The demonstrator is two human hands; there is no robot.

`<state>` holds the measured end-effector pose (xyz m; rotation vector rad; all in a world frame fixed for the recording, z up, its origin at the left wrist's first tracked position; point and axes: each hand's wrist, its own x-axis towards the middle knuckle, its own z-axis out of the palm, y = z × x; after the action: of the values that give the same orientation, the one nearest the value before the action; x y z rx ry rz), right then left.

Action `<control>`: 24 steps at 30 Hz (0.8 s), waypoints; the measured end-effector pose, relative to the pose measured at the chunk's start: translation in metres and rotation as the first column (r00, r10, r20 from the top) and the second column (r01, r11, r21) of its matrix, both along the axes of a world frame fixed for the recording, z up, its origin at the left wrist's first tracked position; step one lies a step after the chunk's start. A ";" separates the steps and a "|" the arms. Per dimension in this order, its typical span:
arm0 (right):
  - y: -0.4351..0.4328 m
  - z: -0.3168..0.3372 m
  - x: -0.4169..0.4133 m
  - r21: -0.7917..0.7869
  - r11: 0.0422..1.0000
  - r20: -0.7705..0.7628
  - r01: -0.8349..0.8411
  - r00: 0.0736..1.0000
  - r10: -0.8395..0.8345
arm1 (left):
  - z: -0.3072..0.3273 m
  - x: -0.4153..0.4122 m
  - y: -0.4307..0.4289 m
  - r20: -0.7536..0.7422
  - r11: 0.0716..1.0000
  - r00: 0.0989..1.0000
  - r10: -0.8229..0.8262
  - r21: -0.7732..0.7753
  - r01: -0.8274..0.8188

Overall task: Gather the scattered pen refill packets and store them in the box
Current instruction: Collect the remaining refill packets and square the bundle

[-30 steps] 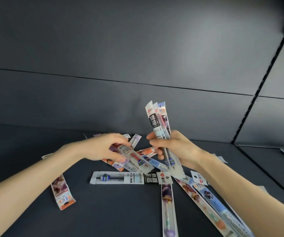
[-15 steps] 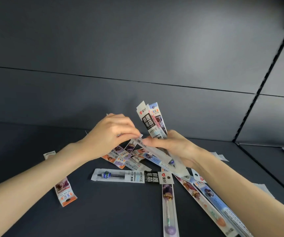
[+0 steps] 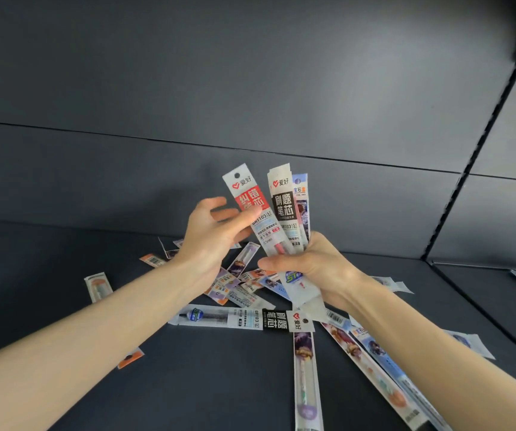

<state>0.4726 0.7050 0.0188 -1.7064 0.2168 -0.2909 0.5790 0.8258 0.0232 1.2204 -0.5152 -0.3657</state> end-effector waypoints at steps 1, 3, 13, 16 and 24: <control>0.001 0.000 0.000 -0.007 1.000 -0.005 -0.009 1.000 0.009 | 0.001 -0.001 0.000 0.016 0.999 0.999 -0.042 -0.013 0.042; 0.002 0.000 -0.002 0.003 0.999 -0.007 -0.037 0.999 0.037 | 0.004 -0.003 0.003 0.111 0.993 0.987 -0.115 0.019 0.114; 0.021 -0.006 0.007 0.061 0.974 0.060 -0.217 0.975 0.213 | 0.029 -0.005 0.007 0.270 0.902 0.865 -0.424 0.217 0.374; 0.024 -0.013 0.008 0.025 0.971 0.051 -0.239 0.970 0.237 | 0.024 -0.007 0.008 0.323 0.890 0.846 -0.424 0.320 0.324; 0.021 -0.003 -0.010 -0.003 0.992 0.119 -0.126 0.985 0.126 | 0.035 -0.030 -0.007 0.368 0.899 0.831 -0.418 0.298 0.320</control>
<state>0.4627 0.7262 0.0159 -1.6840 0.0215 -0.2965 0.5487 0.8192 0.0578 1.4284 -1.1277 -0.5019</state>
